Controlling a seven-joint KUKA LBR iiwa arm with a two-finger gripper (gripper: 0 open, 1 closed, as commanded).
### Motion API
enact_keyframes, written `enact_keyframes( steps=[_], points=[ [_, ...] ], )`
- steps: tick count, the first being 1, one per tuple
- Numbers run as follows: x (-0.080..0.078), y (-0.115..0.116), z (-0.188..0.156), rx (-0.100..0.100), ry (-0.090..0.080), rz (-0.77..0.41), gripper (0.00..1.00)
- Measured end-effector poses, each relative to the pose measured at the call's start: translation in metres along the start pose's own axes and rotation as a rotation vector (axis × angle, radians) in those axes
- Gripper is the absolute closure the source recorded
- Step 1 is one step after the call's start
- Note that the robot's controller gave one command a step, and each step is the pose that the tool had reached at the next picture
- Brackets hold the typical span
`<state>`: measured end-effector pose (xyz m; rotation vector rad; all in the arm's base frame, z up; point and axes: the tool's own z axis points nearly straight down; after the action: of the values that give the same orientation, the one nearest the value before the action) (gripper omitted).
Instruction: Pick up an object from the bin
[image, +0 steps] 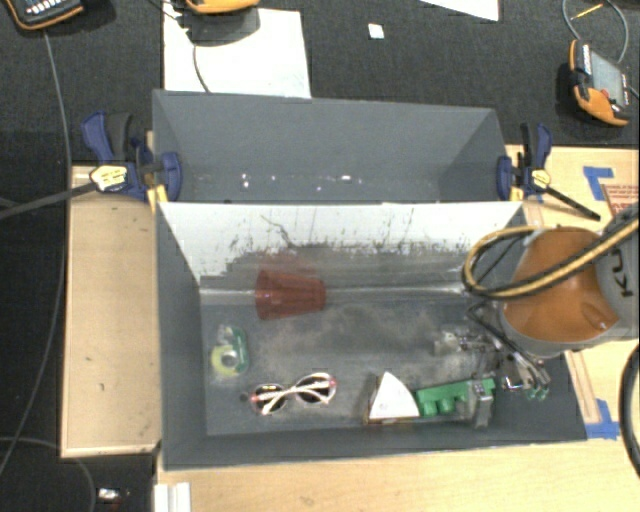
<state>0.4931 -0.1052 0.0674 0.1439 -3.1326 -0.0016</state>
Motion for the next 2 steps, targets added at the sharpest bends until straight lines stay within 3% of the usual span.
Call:
enact_keyframes(
  steps=[1,2],
  points=[
    [0.008,0.008,-0.061,0.009,-0.026,-0.405,0.0],
    [-0.001,0.032,-0.033,0.0,-0.006,-0.11,0.0]
  ],
)
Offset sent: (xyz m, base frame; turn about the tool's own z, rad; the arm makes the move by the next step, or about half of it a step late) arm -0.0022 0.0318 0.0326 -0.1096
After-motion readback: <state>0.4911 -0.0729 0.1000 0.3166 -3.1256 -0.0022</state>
